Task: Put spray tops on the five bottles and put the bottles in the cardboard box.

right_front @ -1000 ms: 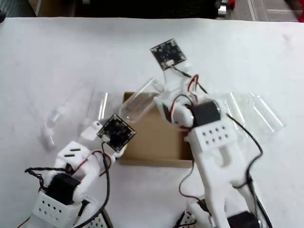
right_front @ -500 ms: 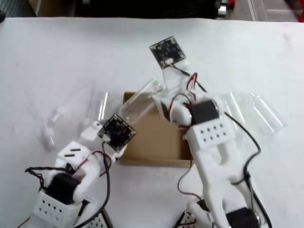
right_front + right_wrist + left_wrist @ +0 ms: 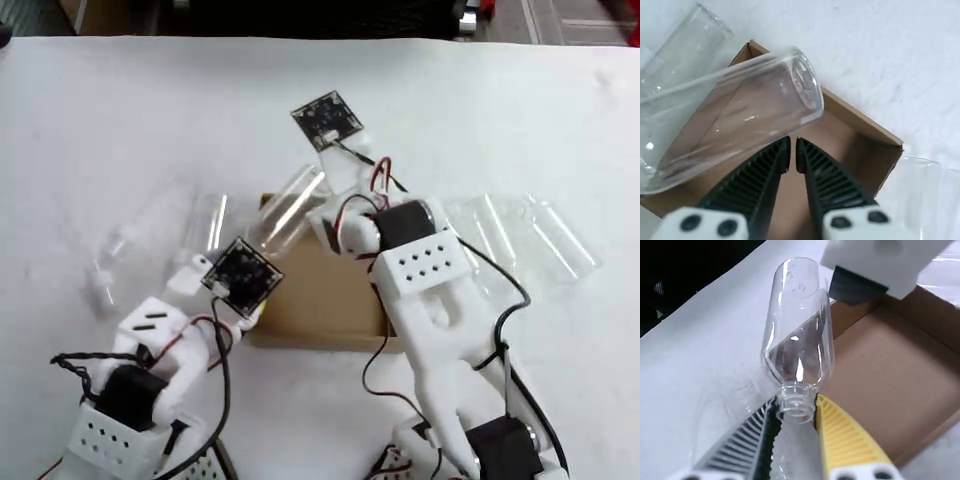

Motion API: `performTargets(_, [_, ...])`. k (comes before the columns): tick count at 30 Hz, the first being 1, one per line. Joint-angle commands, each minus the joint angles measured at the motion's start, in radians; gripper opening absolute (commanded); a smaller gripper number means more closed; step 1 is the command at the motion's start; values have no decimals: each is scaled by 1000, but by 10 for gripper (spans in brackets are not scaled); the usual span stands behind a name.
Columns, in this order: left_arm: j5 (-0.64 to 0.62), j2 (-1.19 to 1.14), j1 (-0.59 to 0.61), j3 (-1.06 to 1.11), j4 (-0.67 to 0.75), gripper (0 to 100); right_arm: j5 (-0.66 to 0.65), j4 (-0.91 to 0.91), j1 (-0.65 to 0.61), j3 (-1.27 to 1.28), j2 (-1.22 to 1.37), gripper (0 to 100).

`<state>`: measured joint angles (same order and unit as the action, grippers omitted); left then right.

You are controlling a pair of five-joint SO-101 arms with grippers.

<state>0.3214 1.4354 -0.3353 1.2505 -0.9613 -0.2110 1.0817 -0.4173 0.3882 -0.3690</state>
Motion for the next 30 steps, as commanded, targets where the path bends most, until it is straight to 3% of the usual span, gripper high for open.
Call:
performTargets(1, [-8, 16, -10, -44, -2, 20, 5, -2, 76, -68, -76, 16])
performTargets(5, [-8, 16, -13, -44, -2, 20, 81, -4, 110, -66, -151, 16])
performTargets(15, [-8, 16, -15, -41, -2, 20, 84, -56, 8, -57, -214, 16])
performTargets(19, [-8, 16, -15, -41, -2, 20, 83, -150, 12, 8, -170, 16])
performTargets(30, [-9, 18, -15, -46, -3, 20, 81, -145, -24, 31, 13, 16])
